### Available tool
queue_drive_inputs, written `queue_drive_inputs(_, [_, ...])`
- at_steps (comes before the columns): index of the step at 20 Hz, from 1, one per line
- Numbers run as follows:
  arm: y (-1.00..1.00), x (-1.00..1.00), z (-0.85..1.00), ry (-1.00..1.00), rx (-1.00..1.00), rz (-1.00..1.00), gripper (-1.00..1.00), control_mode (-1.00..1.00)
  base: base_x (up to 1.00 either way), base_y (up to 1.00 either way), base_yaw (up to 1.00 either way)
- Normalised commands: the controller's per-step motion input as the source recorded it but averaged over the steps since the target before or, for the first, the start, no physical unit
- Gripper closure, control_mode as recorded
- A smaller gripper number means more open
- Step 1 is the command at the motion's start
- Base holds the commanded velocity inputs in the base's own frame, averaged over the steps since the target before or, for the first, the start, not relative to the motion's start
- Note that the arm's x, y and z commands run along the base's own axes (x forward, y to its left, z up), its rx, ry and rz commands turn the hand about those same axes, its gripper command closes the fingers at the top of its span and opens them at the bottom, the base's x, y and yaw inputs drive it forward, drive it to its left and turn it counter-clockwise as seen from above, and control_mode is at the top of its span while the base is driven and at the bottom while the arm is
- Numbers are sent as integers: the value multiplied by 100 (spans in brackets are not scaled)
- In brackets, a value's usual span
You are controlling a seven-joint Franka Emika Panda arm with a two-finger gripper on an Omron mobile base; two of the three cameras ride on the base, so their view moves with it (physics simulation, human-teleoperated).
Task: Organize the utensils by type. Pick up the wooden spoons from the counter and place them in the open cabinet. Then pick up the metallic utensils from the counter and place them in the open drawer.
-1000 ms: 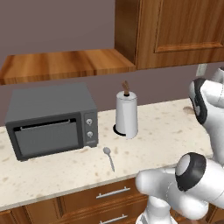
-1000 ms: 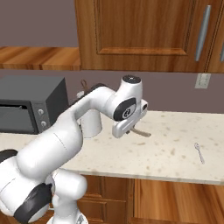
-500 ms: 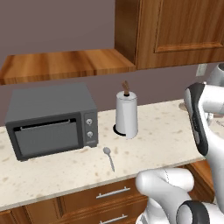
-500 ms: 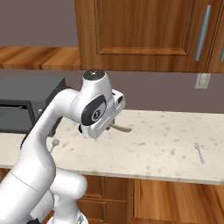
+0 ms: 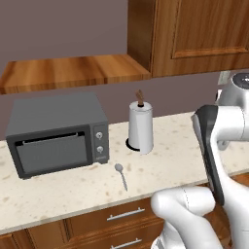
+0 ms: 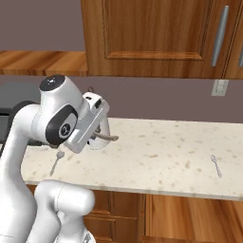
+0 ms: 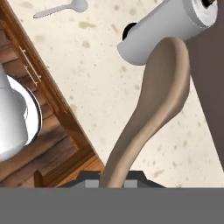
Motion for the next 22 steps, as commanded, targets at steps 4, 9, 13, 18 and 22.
queue_drive_inputs(4, [55, -32, 30, 0, -7, 9, 100, -100, 0, 0, 0])
queue_drive_inputs(9, [48, -19, 15, -1, -11, 11, 100, -100, 0, 0, 0])
queue_drive_inputs(13, [22, -3, 0, 0, -2, 15, 100, -100, 0, 0, 0])
queue_drive_inputs(18, [22, -4, 0, 0, 2, 9, 100, -100, 0, 0, 0])
queue_drive_inputs(22, [0, 0, 0, 0, 0, 0, 100, 100, -19, 27, 4])
